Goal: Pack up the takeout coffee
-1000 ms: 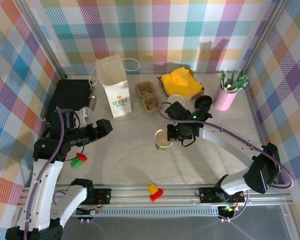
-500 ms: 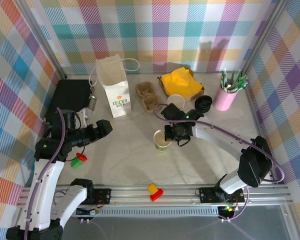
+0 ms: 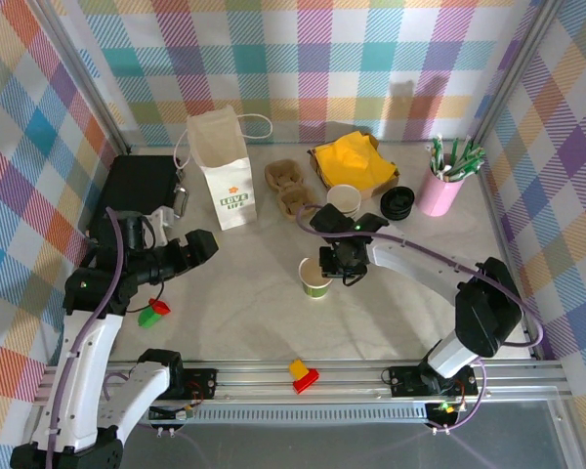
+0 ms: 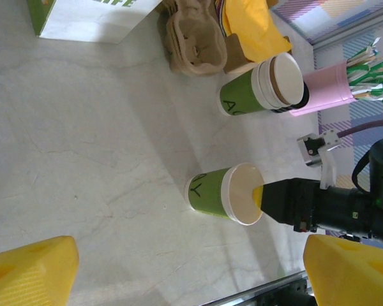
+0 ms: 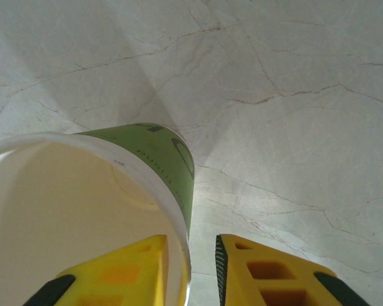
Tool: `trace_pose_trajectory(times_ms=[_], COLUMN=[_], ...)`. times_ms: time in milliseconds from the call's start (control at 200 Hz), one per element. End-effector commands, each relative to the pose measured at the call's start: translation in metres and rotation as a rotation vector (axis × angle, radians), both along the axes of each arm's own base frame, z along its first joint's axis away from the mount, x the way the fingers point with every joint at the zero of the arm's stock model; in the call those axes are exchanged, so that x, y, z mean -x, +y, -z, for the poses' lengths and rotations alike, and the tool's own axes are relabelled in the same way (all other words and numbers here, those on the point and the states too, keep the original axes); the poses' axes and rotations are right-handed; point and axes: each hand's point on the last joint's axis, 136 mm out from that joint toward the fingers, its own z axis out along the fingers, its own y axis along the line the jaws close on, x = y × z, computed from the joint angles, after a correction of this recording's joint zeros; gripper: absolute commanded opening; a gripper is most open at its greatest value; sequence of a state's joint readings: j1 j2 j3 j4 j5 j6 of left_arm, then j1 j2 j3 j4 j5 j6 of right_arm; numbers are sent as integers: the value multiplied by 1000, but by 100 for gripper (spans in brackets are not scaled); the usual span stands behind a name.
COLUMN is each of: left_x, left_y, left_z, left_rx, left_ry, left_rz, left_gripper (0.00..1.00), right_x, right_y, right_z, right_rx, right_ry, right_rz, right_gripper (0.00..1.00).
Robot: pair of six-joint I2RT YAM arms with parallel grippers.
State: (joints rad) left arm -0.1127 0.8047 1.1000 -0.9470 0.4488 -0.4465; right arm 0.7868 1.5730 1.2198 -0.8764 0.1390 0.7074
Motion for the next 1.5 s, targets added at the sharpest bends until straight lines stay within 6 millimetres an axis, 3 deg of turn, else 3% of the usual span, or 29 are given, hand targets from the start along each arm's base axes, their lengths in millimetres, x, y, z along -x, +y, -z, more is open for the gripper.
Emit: trace_pose_trajectory(times_ms=[0,375,465,580,730,880,1070,1255,1495], left_x=[4,4,3,2,3,5,7,7,7], left_y=[-4,-2,-15,-22,-22,-21,-20,-20,-18], left_z=[-14,-29,-38,-50,-52,-44,-40,-41,-35], left_rx=[28,22,94,151,176,177,174,175,162], left_ry=[-13,-52,-83,-135,-180,-169,-173,-192,-180], left_rz=[6,4,54,80,70,55,53,56,49], left_gripper=[91,92,96,99,99,98,98,98,98], right_x=[-2,-20,-31,-47,-71,-96,-120,-147,-177], right_y=[3,-9,-16,-34,-75,-125,-185,-203,-211], right_z=[-18,-92,-110,-131,-143,-134,-98,-66,-44], right_rx=[-4,9,10,9,0,-12,11,14,25], right_ry=[-20,-201,-273,-353,-442,-496,-462,-413,-358], right_rz=[-3,-32,-24,23,172,372,654,720,721], right_gripper=[31,39,42,47,57,68,69,68,66])
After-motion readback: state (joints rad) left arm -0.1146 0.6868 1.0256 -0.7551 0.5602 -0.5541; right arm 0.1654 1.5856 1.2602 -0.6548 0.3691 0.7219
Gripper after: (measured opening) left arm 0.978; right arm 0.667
